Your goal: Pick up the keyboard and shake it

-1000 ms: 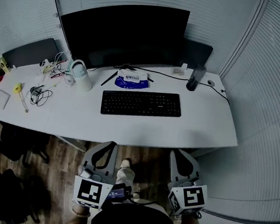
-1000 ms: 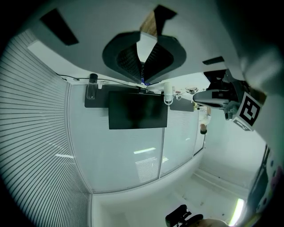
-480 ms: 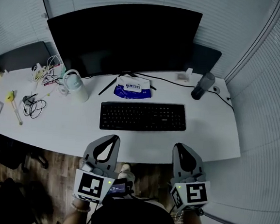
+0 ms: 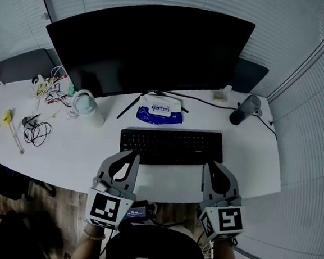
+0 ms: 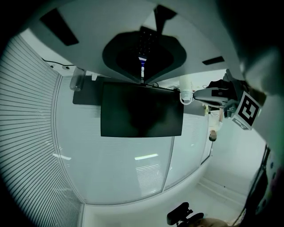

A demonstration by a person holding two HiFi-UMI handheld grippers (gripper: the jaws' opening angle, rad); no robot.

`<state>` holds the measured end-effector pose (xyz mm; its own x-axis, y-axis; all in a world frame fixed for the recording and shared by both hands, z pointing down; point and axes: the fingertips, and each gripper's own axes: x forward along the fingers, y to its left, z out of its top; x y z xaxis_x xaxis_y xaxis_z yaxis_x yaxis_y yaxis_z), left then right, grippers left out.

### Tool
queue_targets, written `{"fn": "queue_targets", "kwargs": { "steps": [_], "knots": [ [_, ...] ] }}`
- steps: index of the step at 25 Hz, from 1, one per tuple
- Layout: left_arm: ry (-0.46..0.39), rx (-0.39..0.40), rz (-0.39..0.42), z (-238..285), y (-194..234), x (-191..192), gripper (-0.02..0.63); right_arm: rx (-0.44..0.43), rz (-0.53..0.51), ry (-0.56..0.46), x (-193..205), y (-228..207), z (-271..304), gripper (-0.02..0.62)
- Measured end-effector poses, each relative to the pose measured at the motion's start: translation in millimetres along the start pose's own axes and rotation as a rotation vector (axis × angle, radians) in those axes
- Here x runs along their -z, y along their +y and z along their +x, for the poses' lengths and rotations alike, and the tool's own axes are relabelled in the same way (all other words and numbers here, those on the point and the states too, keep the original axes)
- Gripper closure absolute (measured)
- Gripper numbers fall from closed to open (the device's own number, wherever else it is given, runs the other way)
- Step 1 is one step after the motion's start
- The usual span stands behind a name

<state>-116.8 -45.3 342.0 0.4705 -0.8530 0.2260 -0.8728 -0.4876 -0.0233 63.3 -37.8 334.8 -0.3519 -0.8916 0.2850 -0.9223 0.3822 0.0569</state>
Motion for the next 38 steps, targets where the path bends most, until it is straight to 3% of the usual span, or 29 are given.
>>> {"fn": "queue_targets", "kwargs": {
  "steps": [12, 18, 22, 30, 33, 38],
  "knots": [
    [0.083, -0.026, -0.128, 13, 45, 33, 0.586, -0.003, 0.033, 0.05, 8, 7, 33, 0.552],
    [0.138, -0.066, -0.138, 18, 65, 54, 0.584, -0.041, 0.024, 0.065, 14, 7, 43, 0.552],
    [0.188, -0.063, -0.186, 21, 72, 75, 0.583, -0.05, 0.031, 0.076, 17, 6, 46, 0.552],
    [0.305, -0.036, -0.365, 37, 84, 127, 0.441, -0.039, 0.056, 0.107, 29, 3, 44, 0.552],
    [0.362, -0.032, -0.431, 43, 89, 152, 0.426, -0.032, 0.056, 0.113, 32, 2, 42, 0.552],
    [0.446, -0.001, -0.472, 54, 90, 185, 0.402, -0.013, 0.048, 0.122, 37, -5, 38, 0.552]
  ]
}}
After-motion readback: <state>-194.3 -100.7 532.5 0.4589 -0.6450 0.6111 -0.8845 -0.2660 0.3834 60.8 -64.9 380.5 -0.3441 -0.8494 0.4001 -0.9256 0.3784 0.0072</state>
